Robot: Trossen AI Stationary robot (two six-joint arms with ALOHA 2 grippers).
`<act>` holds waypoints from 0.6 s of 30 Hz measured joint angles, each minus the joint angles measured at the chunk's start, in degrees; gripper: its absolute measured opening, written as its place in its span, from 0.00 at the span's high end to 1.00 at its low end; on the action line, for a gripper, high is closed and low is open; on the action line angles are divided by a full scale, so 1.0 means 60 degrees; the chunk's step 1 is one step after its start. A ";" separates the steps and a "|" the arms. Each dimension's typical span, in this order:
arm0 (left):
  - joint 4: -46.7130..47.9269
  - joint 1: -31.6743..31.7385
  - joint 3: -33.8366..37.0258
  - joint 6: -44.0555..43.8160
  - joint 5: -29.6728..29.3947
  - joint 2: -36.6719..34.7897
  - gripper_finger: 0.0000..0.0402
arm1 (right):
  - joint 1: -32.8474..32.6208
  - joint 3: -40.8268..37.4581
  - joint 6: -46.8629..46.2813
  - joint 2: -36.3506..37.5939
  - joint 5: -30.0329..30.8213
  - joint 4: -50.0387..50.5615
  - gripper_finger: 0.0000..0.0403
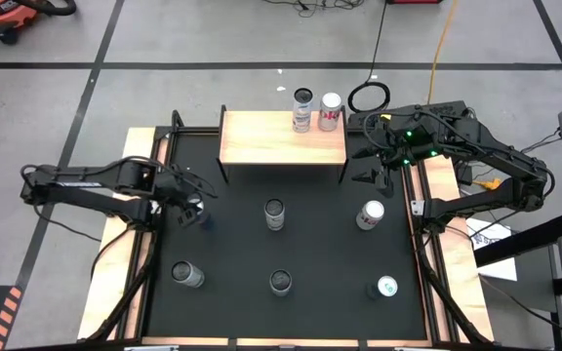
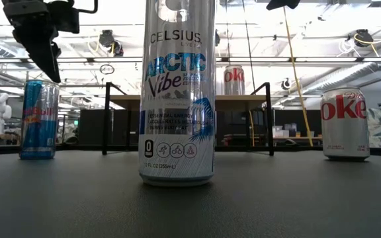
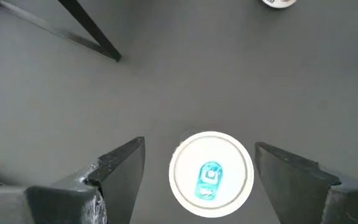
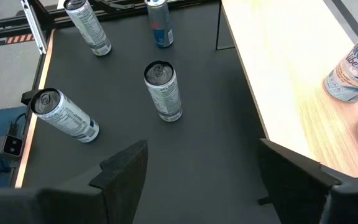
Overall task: Place canned beverage on shelf
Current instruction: Put the top left blue soda can on the shelf
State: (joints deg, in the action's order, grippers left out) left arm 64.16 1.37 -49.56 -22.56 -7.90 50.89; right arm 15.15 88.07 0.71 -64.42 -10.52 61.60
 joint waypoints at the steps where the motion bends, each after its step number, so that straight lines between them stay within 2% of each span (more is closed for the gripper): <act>1: 0.0003 0.0000 0.0000 -0.0104 0.0003 0.0033 0.24 | 0.0001 0.0000 0.0000 0.0000 0.0000 0.0000 0.30; 18: 0.0411 0.0000 0.0004 -0.0697 0.0069 0.0495 0.24 | 0.0001 0.0000 0.0022 0.0003 0.0000 0.0138 0.30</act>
State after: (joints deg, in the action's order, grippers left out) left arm 66.63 1.37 -49.54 -26.74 -7.49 53.86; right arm 15.16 88.07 0.84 -64.41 -10.52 62.43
